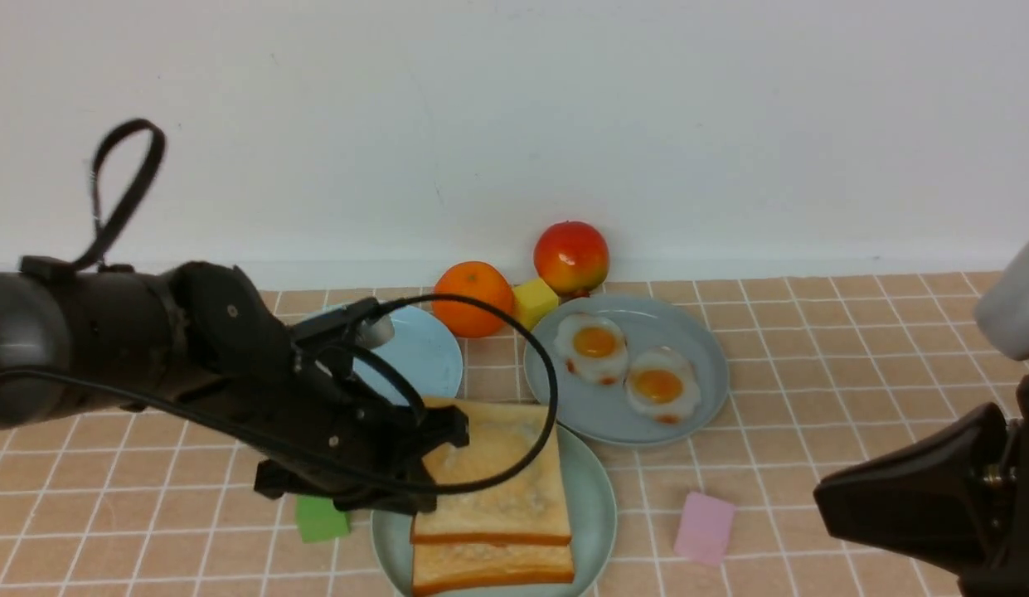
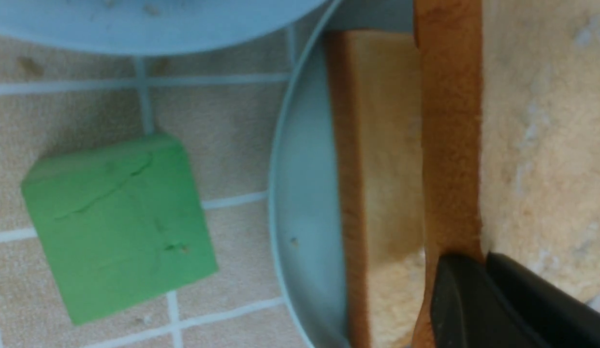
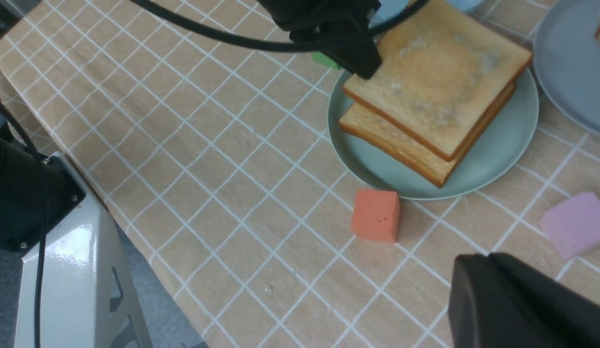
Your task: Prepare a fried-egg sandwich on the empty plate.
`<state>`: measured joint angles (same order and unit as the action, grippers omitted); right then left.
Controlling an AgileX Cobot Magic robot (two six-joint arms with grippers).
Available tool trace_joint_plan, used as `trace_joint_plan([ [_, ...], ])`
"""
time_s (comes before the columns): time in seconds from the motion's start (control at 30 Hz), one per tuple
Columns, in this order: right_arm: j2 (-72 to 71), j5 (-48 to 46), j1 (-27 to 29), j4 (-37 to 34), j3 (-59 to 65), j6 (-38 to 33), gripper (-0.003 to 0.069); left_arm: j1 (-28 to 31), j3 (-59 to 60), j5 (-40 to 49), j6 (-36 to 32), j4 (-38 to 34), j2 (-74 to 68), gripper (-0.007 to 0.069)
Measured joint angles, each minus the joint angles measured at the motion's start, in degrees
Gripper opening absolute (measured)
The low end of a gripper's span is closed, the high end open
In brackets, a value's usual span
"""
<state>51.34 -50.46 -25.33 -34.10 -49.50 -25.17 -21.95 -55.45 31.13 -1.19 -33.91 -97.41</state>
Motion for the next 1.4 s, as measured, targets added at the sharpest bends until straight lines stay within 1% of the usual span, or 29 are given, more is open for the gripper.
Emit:
trace_joint_plan([
  [0.1, 0.0, 0.0, 0.0, 0.0, 0.0, 0.0, 0.0038, 0.0, 0.0, -0.1, 0.0, 0.0, -0.5, 0.0045],
  [0.13, 0.0, 0.0, 0.0, 0.0, 0.0, 0.0, 0.0042, 0.0, 0.0, -0.1, 0.0, 0.0, -0.5, 0.0072],
  [0.2, 0.0, 0.0, 0.0, 0.0, 0.0, 0.0, 0.0043, 0.0, 0.0, -0.2, 0.0, 0.0, -0.5, 0.0098],
  [0.23, 0.0, 0.0, 0.0, 0.0, 0.0, 0.0, 0.0044, 0.0, 0.0, -0.1, 0.0, 0.1, -0.5, 0.0138],
  [0.27, 0.0, 0.0, 0.0, 0.0, 0.0, 0.0, 0.0044, 0.0, 0.0, -0.1, 0.0, 0.1, -0.5, 0.0143],
  [0.3, 0.0, 0.0, 0.0, 0.0, 0.0, 0.0, 0.0046, 0.0, 0.0, 0.3, 0.0, 0.4, -0.5, 0.0185],
  [0.33, 0.0, 0.0, 0.0, 0.2, 0.0, 0.0, 0.0049, 0.0, -0.3, 1.1, 0.0, 1.1, -0.5, 0.0224],
  [0.43, 0.0, 0.0, 0.0, 2.0, 0.0, 0.2, 0.0055, 0.0, -1.8, 5.0, 0.0, 3.2, -0.5, 0.0307],
  [0.53, 0.0, 0.0, 0.1, 4.7, 0.0, 3.7, 0.0058, 0.0, -4.4, 9.9, 0.0, 5.1, 0.3, 0.0366],
  [0.57, 0.0, -0.1, 0.1, 6.4, 0.0, 6.7, 0.0061, 0.0, -5.6, 11.3, 0.0, 5.3, 0.9, 0.0376],
  [0.7, -0.4, 0.0, 0.1, 11.6, 0.6, 14.6, 0.0069, 0.0, -8.3, 14.5, 0.0, 5.0, 3.3, 0.0385],
  [0.73, -0.5, 0.1, 0.1, 11.6, 0.7, 15.1, 0.0069, 0.0, -8.4, 14.7, 0.0, 4.8, 3.7, 0.0384],
  [0.77, -1.8, 0.3, 0.1, 14.0, 2.3, 18.3, 0.0073, 0.0, -8.7, 15.3, 0.0, 4.0, 5.8, 0.0372],
  [0.83, -4.4, 1.2, 0.1, 14.9, 4.8, 21.0, 0.0076, 0.0, -8.7, 16.3, 0.0, 3.1, 8.5, 0.0343],
  [0.93, -9.9, 3.4, 0.1, 15.3, 9.6, 22.6, 0.0081, 0.0, -8.7, 18.7, 0.0, 2.7, 12.7, 0.0280],
  [0.97, -12.6, 4.6, 0.1, 15.3, 12.2, 22.8, 0.0083, 0.0, -8.7, 20.2, 0.1, 2.6, 15.2, 0.0243],
  [1.0, -13.8, 5.1, 0.1, 15.3, 12.6, 22.8, 0.0083, 0.0, -8.7, 20.5, 0.1, 2.6, 15.7, 0.0237],
  [1.03, -18.8, 7.3, 0.1, 15.7, 16.4, 23.0, 0.0085, 0.0, -8.7, 22.6, 0.1, 2.6, 19.3, 0.0183],
  [1.07, -19.4, 7.6, 0.1, 15.7, 16.8, 23.0, 0.0085, 0.0, -8.7, 23.1, 0.1, 2.6, 20.2, 0.0169],
  [1.1, -25.5, 10.1, 0.1, 16.4, 19.9, 23.0, 0.0088, 0.0, -8.7, 25.7, 0.2, 2.6, 24.1, 0.0116],
  [1.13, -26.2, 10.3, 0.1, 16.4, 20.6, 23.1, 0.0088, 0.0, -8.7, 26.0, 0.2, 2.6, 24.6, 0.0109],
  [1.17, -30.7, 11.8, 0.1, 16.9, 22.8, 23.3, 0.0090, 0.0, -8.4, 29.0, 0.6, 2.6, 28.6, 0.0057],
  [1.2, -33.9, 12.5, 0.1, 17.0, 23.9, 23.2, 0.0092, 0.0, -8.2, 30.0, 0.7, 2.6, 30.8, 0.0040],
  [1.23, -36.9, 12.7, 0.1, 17.0, 25.3, 23.2, 0.0093, 0.0, -7.3, 31.6, 1.2, 2.5, 33.5, 0.0006],
  [1.27, -40.2, 12.9, 0.1, 17.0, 26.4, 23.2, 0.0095, 0.0, -6.0, 32.7, 2.0, 2.5, 36.9, -0.0013],
  [1.3, -40.7, 12.9, 0.1, 17.0, 26.4, 23.2, 0.0095, 0.0, -5.8, 32.8, 2.2, 2.5, 37.5, -0.0013],
  [1.33, -45.5, 13.1, 0.1, 17.0, 27.6, 23.2, 0.0097, 0.0, -3.1, 33.7, 3.9, 2.5, 43.2, -0.0013],
  [1.4, -47.1, 13.0, 0.1, 17.0, 27.8, 23.2, 0.0099, 0.0, -1.4, 33.7, 5.0, 2.5, 46.1, -0.0013],
])
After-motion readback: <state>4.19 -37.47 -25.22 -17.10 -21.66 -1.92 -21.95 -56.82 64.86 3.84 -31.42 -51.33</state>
